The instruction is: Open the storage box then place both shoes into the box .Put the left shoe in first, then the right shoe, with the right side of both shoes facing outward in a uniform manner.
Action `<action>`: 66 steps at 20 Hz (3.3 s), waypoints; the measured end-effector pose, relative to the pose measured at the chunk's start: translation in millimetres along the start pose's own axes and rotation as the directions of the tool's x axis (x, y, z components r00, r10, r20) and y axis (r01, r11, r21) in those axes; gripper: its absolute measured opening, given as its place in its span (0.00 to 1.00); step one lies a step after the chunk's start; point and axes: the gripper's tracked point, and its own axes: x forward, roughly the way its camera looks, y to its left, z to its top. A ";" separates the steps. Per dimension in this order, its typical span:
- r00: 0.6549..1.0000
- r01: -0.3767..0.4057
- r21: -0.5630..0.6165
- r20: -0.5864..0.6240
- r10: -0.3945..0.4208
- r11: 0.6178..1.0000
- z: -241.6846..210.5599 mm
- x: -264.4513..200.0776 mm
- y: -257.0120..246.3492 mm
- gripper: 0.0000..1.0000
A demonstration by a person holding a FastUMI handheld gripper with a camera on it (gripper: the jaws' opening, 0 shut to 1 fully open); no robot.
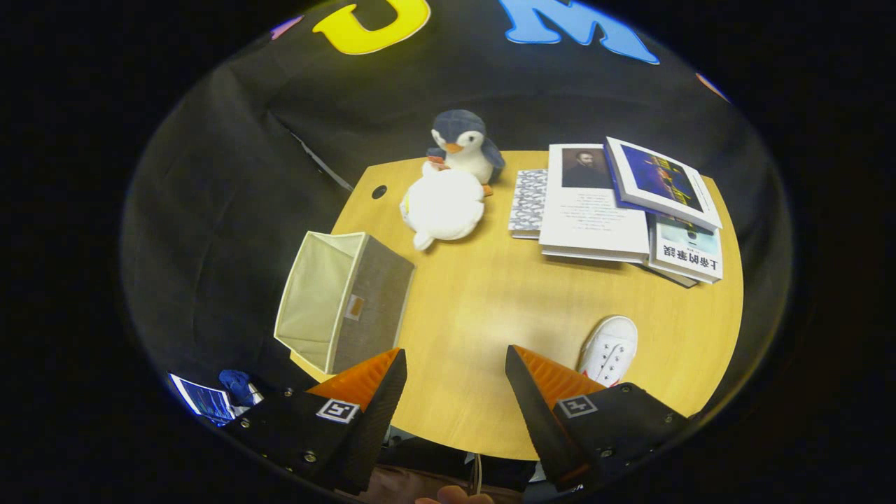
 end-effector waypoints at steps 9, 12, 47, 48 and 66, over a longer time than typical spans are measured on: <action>0.993 0.114 0.164 -0.029 -0.111 0.980 -61.4 10.6 -106.5 0.87; 0.990 0.143 0.200 -0.047 -0.137 0.969 -80.2 15.4 -138.3 0.88; 0.954 0.236 0.210 -0.236 -0.185 0.949 -140.6 52.3 -195.7 0.02; 0.957 0.228 0.196 -0.222 -0.184 0.954 -133.7 46.2 -189.2 0.02; 0.995 0.010 -0.011 -0.098 -0.011 1.000 -33.4 18.8 5.9 0.02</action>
